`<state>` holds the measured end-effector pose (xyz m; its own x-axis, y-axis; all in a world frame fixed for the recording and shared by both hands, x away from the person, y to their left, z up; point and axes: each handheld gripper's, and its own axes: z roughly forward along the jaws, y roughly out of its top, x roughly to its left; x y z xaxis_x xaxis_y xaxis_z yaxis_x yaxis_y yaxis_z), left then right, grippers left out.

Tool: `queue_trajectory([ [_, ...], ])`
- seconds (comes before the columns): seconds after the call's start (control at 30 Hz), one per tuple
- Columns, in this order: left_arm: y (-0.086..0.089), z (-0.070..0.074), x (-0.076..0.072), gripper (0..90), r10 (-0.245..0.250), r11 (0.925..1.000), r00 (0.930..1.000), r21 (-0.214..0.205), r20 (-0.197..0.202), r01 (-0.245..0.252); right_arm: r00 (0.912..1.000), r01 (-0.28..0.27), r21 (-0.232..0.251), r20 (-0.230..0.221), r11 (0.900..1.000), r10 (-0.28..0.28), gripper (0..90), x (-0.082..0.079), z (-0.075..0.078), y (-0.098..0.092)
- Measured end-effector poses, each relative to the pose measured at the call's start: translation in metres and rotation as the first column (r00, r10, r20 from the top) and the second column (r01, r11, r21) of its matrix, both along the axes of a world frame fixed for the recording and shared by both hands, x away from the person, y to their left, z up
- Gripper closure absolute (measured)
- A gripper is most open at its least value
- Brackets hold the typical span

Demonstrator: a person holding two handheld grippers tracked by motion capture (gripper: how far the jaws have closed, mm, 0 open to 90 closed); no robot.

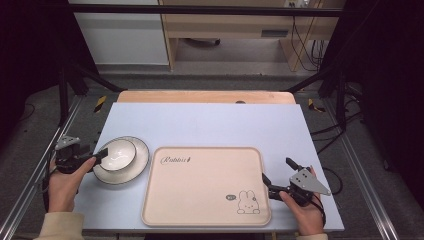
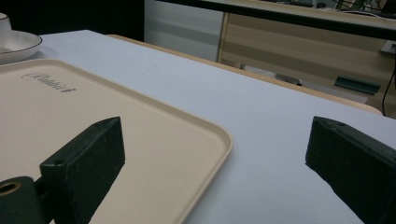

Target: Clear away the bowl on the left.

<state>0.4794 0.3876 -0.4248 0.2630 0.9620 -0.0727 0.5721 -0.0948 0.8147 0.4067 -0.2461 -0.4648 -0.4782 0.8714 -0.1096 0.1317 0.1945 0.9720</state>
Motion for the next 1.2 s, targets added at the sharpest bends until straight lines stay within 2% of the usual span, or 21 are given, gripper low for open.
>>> queue_trajectory([
  [0.1,-0.002,0.000,0.000,29.2,-0.006,1.0000,0.9998,-0.003,-0.019,0.006,1.0000,0.000,-0.001,-0.002,1.0000,0.000,4.7,0.000,0.000,0.000],
  [0.13,-0.003,-0.001,0.001,30.2,-0.016,0.9998,0.9990,0.008,-0.041,0.017,1.0000,0.000,0.000,-0.002,1.0000,0.000,4.7,0.000,0.000,0.000],
  [0.2,-0.005,-0.004,0.002,33.2,-0.015,0.9998,0.9983,0.013,-0.056,0.016,1.0000,-0.001,0.000,-0.003,1.0000,0.001,4.7,0.000,0.000,0.000],
  [0.53,-0.012,-0.009,0.005,42.8,-0.007,0.9993,0.9957,0.036,-0.093,0.011,1.0000,-0.003,-0.004,-0.006,1.0000,0.003,4.8,0.000,0.000,0.000],
  [0.6,-0.013,-0.010,0.006,48.4,0.007,0.9995,0.9937,0.032,-0.112,-0.003,1.0000,-0.004,-0.005,-0.008,1.0000,0.004,4.8,0.000,0.000,0.000],
  [0.77,-0.013,-0.010,0.007,55.0,0.019,0.9997,0.9928,0.016,-0.118,-0.017,1.0000,-0.003,-0.006,-0.009,1.0000,0.003,4.8,0.000,0.000,0.000],
  [1.2,-0.013,-0.012,0.008,66.2,0.027,0.9996,0.9892,0.013,-0.144,-0.025,0.9999,-0.003,-0.006,-0.011,1.0000,0.002,4.9,0.001,-0.001,0.001],
])
